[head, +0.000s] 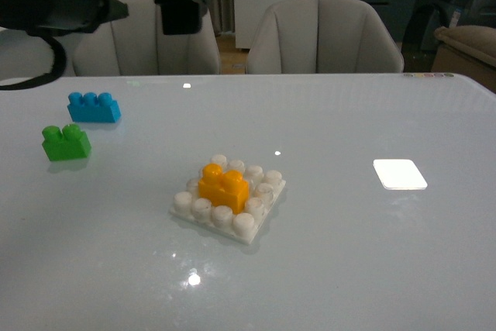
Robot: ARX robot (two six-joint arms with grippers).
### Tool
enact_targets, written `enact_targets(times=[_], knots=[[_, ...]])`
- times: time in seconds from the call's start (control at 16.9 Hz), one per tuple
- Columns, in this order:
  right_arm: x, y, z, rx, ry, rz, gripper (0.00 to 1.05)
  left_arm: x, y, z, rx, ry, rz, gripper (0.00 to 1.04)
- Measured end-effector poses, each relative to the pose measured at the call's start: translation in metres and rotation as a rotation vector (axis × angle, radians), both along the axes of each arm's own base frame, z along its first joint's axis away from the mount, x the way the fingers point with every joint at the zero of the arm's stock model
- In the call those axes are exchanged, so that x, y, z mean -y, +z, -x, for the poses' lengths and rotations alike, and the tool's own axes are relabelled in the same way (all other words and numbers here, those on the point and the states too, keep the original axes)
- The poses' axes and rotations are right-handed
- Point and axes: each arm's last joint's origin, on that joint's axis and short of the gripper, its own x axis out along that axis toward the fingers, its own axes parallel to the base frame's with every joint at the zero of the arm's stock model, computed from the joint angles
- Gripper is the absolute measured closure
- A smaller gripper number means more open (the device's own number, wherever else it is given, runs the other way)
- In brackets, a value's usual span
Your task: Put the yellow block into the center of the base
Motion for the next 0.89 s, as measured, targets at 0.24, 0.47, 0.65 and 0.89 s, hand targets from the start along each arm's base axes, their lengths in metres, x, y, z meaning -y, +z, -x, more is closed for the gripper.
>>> enact_targets(times=[0.24,0.47,0.65,0.89], knots=[[0.000,0.000,0.000,0.000,0.000,0.000,0.06,-0.059,0.001,0.076,0.279,0.350,-0.014,0.49],[0.000,0.000,0.000,0.000,0.000,0.000,0.06,-0.079,-0.033,0.119,0.255,0.331,-0.020,0.95],[0.000,0.000,0.000,0.000,0.000,0.000,0.06,-0.090,-0.044,0.143,0.278,0.351,-0.018,1.03],[0.000,0.000,0.000,0.000,0.000,0.000,0.06,-0.106,-0.058,0.166,0.270,0.363,-0.022,1.03]])
